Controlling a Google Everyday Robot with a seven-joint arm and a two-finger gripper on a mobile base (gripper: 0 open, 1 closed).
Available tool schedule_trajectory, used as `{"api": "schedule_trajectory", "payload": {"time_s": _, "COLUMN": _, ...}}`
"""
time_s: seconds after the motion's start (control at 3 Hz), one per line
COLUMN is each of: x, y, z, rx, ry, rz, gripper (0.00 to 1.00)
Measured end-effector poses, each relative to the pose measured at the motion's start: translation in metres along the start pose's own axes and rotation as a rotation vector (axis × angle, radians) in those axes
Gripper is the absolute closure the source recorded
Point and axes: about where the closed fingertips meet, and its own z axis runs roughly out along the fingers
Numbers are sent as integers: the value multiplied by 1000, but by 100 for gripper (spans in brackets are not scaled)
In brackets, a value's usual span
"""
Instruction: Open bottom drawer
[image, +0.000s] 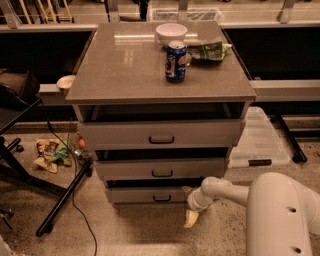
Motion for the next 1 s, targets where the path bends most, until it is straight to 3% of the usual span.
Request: {"api": "schedule_trajectory", "payload": {"time_s": 1.0, "x": 10, "y": -43, "z": 23, "rx": 22, "ry": 11, "rz": -29, "gripper": 0}}
